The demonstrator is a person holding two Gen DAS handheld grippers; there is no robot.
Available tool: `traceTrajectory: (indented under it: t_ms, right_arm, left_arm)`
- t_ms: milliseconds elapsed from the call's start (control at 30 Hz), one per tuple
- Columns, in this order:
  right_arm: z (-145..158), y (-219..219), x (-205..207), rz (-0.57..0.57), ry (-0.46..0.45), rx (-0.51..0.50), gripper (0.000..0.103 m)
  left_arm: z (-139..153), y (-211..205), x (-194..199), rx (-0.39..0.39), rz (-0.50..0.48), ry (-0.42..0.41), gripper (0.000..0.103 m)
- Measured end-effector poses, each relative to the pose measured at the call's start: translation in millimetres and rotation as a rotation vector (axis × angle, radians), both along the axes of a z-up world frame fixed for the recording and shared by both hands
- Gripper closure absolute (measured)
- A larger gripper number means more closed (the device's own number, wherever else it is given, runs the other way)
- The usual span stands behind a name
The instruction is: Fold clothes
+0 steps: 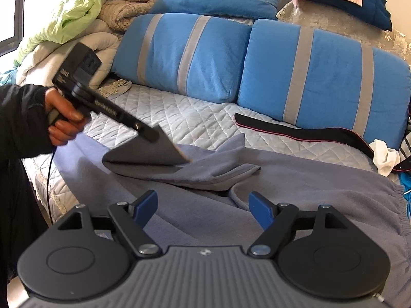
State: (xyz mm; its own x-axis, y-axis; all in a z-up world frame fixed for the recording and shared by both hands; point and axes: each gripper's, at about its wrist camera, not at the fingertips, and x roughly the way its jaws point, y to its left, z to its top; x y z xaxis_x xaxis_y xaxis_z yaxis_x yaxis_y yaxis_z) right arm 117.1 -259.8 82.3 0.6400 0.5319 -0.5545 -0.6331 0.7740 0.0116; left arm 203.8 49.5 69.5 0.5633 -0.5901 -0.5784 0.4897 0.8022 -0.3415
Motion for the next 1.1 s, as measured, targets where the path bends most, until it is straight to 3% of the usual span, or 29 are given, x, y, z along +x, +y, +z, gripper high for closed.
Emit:
traceTrajectory:
  t_ms: [367, 600, 700, 833, 1033, 1100]
  right_arm:
    - [-4, 13, 1, 0.016, 0.015, 0.007, 0.017]
    - [-8, 27, 1, 0.040, 0.025, -0.001, 0.017]
    - [-8, 34, 1, 0.047, 0.029, -0.004, 0.016]
    - [-6, 45, -1, 0.067, 0.025, -0.014, 0.016]
    - [-4, 52, -4, 0.086, 0.013, -0.041, 0.016]
    - [-5, 53, -4, 0.085, 0.017, -0.042, 0.016]
  left_arm:
    - [60, 134, -30, 0.128, 0.549, -0.182, 0.100]
    - [29, 176, -69, 0.295, 0.657, -0.026, 0.100]
    - [6, 190, -80, 0.328, 0.668, 0.084, 0.098]
    - [-13, 211, -90, 0.283, 0.688, 0.186, 0.093]
    - [-18, 247, -80, 0.117, 0.744, 0.243, 0.054]
    - [-20, 259, -77, 0.062, 0.762, 0.262, 0.051]
